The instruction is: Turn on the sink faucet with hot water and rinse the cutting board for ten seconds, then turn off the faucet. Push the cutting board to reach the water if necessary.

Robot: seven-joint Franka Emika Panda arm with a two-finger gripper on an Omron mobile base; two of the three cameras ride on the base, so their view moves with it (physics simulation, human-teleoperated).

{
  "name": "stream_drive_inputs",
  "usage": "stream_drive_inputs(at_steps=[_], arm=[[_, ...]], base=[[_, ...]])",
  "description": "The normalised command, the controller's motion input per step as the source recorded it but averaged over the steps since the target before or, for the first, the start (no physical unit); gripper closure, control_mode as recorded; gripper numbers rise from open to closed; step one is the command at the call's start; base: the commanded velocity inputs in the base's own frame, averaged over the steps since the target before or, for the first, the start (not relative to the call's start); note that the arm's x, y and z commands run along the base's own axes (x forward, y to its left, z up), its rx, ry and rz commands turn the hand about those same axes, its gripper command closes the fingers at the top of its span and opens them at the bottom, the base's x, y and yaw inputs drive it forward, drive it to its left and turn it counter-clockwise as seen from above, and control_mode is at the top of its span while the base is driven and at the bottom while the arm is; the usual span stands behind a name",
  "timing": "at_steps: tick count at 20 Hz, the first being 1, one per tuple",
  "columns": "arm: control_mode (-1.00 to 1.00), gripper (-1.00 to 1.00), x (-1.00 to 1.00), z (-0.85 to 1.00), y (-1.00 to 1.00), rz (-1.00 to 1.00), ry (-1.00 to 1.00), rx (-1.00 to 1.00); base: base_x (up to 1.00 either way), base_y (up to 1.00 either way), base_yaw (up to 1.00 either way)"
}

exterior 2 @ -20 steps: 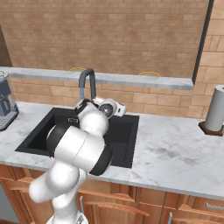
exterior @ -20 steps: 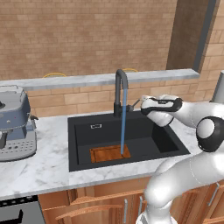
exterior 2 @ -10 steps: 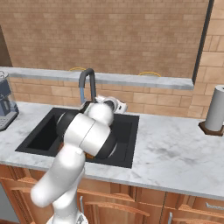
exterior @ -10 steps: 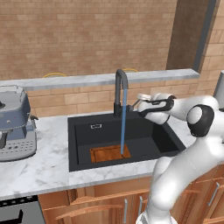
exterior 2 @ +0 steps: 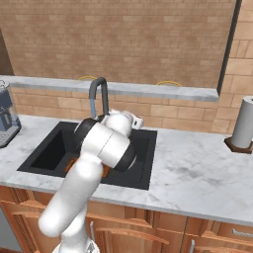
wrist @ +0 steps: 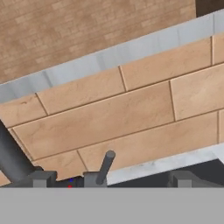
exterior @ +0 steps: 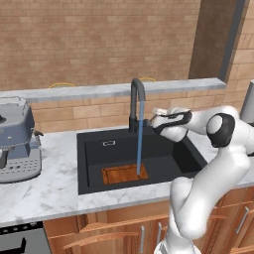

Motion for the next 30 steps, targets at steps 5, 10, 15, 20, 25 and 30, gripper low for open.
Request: stream_drive_inputs(at_steps=[5, 10, 15, 20, 25, 30], arm=[[-1.00, -1.00, 0.31, -0.28, 0.00, 0.00, 0.00, 0.00], [-1.00, -1.00, 0.35, -0.22, 0.00, 0.00, 0.00, 0.00], [-1.00, -1.00, 0.25, -0.18, 0.00, 0.00, 0.00, 0.00], [-1.00, -1.00, 0.15, -0.13, 0.00, 0.00, 0.00, 0.00], [-1.00, -1.00, 0.16, -0.04, 0.00, 0.00, 0.00, 0.00], [-1.00, -1.00, 0.14, 0.00, 0.00, 0.00, 0.00, 0.00]], base=[[0.00, 0.00, 0.00], [0.00, 0.00, 0.00], [0.00, 0.00, 0.00], [0.00, 0.00, 0.00], [0.00, 0.00, 0.00], [0.00, 0.00, 0.00]])
